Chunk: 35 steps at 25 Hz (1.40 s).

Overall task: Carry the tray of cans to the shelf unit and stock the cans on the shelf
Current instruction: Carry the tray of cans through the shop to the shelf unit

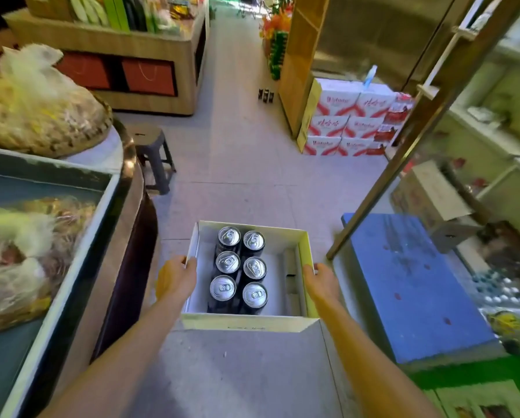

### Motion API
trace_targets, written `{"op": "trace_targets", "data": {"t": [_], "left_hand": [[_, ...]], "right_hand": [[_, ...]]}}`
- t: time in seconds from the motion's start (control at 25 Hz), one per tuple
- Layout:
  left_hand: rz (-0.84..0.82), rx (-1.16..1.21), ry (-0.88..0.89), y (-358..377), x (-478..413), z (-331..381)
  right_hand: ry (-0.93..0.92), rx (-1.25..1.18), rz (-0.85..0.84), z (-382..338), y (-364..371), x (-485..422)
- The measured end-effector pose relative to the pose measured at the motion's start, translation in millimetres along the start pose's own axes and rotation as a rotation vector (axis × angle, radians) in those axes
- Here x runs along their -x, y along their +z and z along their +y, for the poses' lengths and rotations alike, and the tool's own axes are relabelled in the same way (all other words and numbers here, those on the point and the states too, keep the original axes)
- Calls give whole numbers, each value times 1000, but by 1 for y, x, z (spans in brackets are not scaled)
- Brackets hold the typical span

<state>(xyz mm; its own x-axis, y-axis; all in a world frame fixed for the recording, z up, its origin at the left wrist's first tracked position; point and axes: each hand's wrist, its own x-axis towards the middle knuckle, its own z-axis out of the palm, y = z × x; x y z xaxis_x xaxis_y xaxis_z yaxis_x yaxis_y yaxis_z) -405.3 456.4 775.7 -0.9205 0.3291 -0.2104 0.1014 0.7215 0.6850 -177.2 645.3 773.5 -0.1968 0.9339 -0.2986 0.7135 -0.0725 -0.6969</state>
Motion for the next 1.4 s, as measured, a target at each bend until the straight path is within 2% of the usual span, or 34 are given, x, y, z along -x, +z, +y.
{"op": "trace_targets", "data": {"t": [0.12, 0.64, 1.04, 1.24, 1.4], "left_hand": [[-2, 5, 6, 9, -77, 44], [37, 18, -28, 84, -495, 280], [-9, 81, 39, 162, -877, 449], [-5, 28, 22, 189, -1062, 547], [13, 35, 40, 229, -1216, 624]], "right_hand": [[-2, -9, 16, -55, 15, -72], [-74, 3, -39, -342, 111, -491], [-7, -21, -15, -564, 217, -818], [24, -33, -12, -687, 255, -975], [-25, -34, -31, -779, 295, -1127]]}}
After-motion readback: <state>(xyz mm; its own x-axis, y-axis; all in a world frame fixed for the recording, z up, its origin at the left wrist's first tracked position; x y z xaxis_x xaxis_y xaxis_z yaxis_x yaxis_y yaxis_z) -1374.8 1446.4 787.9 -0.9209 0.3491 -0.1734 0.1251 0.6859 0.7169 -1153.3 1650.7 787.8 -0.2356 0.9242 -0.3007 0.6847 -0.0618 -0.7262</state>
